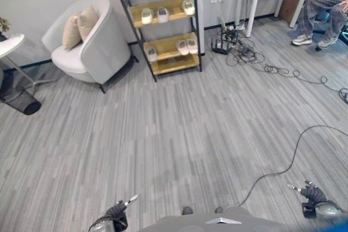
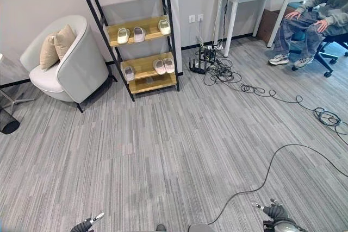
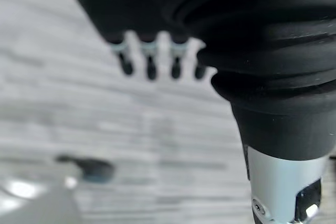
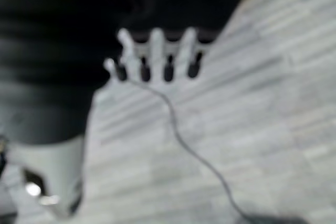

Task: Arrange the slippers neatly on the shoe rack.

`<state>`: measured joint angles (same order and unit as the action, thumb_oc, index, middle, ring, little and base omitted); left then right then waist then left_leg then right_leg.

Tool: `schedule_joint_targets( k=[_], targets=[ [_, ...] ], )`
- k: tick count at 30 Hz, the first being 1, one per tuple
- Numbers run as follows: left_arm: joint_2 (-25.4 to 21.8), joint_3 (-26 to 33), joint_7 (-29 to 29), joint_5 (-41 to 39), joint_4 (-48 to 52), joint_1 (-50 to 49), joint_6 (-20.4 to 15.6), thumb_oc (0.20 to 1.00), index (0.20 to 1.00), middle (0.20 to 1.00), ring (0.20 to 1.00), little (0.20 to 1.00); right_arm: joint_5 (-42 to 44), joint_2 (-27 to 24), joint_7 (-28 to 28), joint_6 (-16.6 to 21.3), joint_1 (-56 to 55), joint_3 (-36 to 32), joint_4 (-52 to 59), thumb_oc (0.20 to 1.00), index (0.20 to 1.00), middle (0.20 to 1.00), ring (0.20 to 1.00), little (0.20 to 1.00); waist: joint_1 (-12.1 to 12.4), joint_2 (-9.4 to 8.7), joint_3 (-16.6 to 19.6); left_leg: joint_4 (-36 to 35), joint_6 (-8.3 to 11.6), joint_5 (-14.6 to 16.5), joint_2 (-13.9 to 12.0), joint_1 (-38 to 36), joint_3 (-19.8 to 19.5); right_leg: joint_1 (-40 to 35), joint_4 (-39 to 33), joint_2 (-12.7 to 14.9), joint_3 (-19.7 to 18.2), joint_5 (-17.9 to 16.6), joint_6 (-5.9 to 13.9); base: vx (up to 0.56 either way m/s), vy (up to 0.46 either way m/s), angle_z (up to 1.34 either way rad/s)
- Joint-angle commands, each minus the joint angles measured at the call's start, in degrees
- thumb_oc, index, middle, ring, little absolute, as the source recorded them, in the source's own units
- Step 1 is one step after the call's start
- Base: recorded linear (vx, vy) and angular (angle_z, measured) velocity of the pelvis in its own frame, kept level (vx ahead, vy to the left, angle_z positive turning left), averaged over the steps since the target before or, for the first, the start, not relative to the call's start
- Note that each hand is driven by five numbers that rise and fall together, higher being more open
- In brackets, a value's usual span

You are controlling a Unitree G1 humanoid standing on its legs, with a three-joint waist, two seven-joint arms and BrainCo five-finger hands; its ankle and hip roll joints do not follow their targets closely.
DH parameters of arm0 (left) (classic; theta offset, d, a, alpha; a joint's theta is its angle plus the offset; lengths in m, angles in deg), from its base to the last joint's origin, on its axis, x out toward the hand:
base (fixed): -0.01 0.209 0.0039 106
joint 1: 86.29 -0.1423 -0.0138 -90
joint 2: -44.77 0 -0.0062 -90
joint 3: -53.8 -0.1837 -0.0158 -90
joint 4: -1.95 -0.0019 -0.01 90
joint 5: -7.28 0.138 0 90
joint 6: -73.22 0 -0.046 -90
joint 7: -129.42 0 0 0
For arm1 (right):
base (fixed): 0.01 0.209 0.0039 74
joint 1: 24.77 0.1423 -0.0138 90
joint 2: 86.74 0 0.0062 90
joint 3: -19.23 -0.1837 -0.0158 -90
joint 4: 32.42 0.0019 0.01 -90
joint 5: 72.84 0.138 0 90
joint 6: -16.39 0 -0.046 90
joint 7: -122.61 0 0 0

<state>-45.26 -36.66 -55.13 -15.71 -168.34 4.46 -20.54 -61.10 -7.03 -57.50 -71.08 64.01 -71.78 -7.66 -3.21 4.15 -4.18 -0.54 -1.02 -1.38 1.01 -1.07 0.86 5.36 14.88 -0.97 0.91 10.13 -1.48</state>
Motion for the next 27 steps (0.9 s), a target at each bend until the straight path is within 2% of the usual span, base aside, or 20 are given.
schedule_joint_targets(
  k=[1, 2, 11, 14, 17, 22, 23, 25, 26, 27],
  targets=[
    [-1.3, 0.2, 1.1, 5.2, -1.3, 0.5, -0.1, 1.000, 1.000, 1.000, 1.000, 1.000, 1.0, 2.5, 0.8, 0.6, 1.7, 4.1, -2.5, 1.000, 1.000, 1.000, 1.000, 1.000, 0.6, -3.61, 1.3, -4.5, 3.26, 0.2, -2.4, -1.3, -3.2, -12.7, -19.9, 4.3, -0.7, -7.5, 7.36, 0.00, 0.000, 0.00],
    [-0.9, -1.0, 1.1, 7.4, -1.8, 0.6, 0.3, 1.000, 1.000, 1.000, 1.000, 1.000, 0.5, 3.5, 1.4, 0.1, 2.1, 5.7, -4.5, 1.000, 1.000, 1.000, 1.000, 1.000, 0.7, -3.72, 1.3, -4.5, 3.30, 0.2, -2.4, -1.3, -3.0, -12.6, -19.9, 4.3, -0.8, -7.6, 7.32, 0.00, 0.000, 0.00],
    [0.0, -2.1, 1.4, 7.6, -1.2, 0.6, 0.4, 1.000, 1.000, 1.000, 1.000, 1.000, 3.1, 8.4, 3.4, -2.2, 0.9, 6.3, -12.9, 1.000, 1.000, 1.000, 1.000, 1.000, 0.2, -4.45, 1.1, -4.5, 3.72, -0.2, -3.0, -1.3, -2.4, -12.3, -19.9, 3.7, -1.1, -7.4, 6.65, 0.02, -0.068, -0.02],
    [1.2, -3.8, 1.5, 8.9, -1.1, 0.8, 0.4, 1.000, 1.000, 1.000, 1.000, 1.000, 2.6, 9.3, 3.4, -2.3, 1.4, 7.5, -12.5, 1.000, 1.000, 1.000, 1.000, 1.000, -0.2, -4.46, 0.9, -4.5, 3.83, -0.3, -3.2, -1.2, -2.0, -12.0, -19.9, 3.4, -1.5, -7.5, 6.47, -0.01, -0.093, -0.06],
    [2.8, -7.2, 2.1, 13.5, -1.1, 1.2, 0.6, 1.000, 1.000, 1.000, 1.000, 1.000, 0.2, 10.4, 2.5, -2.1, 2.4, 9.6, -11.5, 1.000, 1.000, 1.000, 1.000, 1.000, -0.8, -4.17, 0.6, -4.5, 4.10, -0.3, -3.5, -1.2, -1.5, -12.1, -19.9, 3.3, -1.9, -7.4, 6.39, 0.01, -0.101, -0.06],
    [3.4, -10.1, 3.5, 15.8, 1.0, 2.5, 0.6, 1.000, 1.000, 1.000, 1.000, 1.000, -1.7, 10.3, 1.7, -2.0, 3.6, 11.2, -9.6, 1.000, 1.000, 1.000, 1.000, 1.000, -1.8, -3.54, -1.4, -4.5, 4.24, -0.5, -4.6, -1.9, -1.3, -9.2, -13.4, 2.2, -3.7, -5.2, 5.18, 0.04, -0.106, -0.09],
    [3.3, -10.3, 3.7, 15.6, 1.4, 2.8, 0.4, 1.000, 1.000, 1.000, 1.000, 1.000, -1.7, 10.1, 1.6, -2.0, 3.6, 11.1, -9.9, 1.000, 1.000, 1.000, 1.000, 1.000, -2.0, -3.64, -1.9, -3.3, 4.38, -0.2, -4.8, -1.5, -1.3, -8.6, -12.4, 2.0, -4.0, -4.9, 4.97, 0.03, -0.119, -0.08],
    [3.2, -10.8, 3.7, 14.8, 3.4, 3.3, -0.2, 1.000, 1.000, 1.000, 1.000, 1.000, -1.5, 9.4, 1.2, -2.0, 3.0, 10.3, -10.9, 1.000, 1.000, 1.000, 1.000, 1.000, -1.9, -4.46, -3.9, 6.5, 4.97, 2.5, -4.5, 3.0, -1.0, -8.3, -11.2, 2.2, -4.3, -4.1, 4.08, 0.02, -0.138, -0.05],
    [3.2, -10.8, 3.7, 14.8, 3.4, 3.3, -0.2, 1.000, 1.000, 1.000, 1.000, 1.000, -1.5, 9.4, 1.2, -2.0, 3.0, 10.3, -10.9, 1.000, 1.000, 1.000, 1.000, 1.000, -1.9, -4.44, -3.8, 6.8, 4.96, 2.6, -4.5, 3.2, -1.0, -8.2, -11.2, 2.2, -4.3, -4.1, 4.08, 0.03, -0.114, 0.03],
    [3.3, -11.4, 4.1, 14.1, 4.7, 3.9, -0.6, 1.000, 1.000, 1.000, 1.000, 1.000, -1.2, 8.6, 0.9, -2.1, 2.6, 9.0, -11.5, 1.000, 1.000, 1.000, 1.000, 1.000, -1.8, -5.12, -5.8, 15.0, 6.06, 1.2, -4.3, 7.8, 0.0, -9.1, -11.4, 2.5, -3.7, -3.9, 3.52, 0.07, -0.102, 0.05]
  ],
)
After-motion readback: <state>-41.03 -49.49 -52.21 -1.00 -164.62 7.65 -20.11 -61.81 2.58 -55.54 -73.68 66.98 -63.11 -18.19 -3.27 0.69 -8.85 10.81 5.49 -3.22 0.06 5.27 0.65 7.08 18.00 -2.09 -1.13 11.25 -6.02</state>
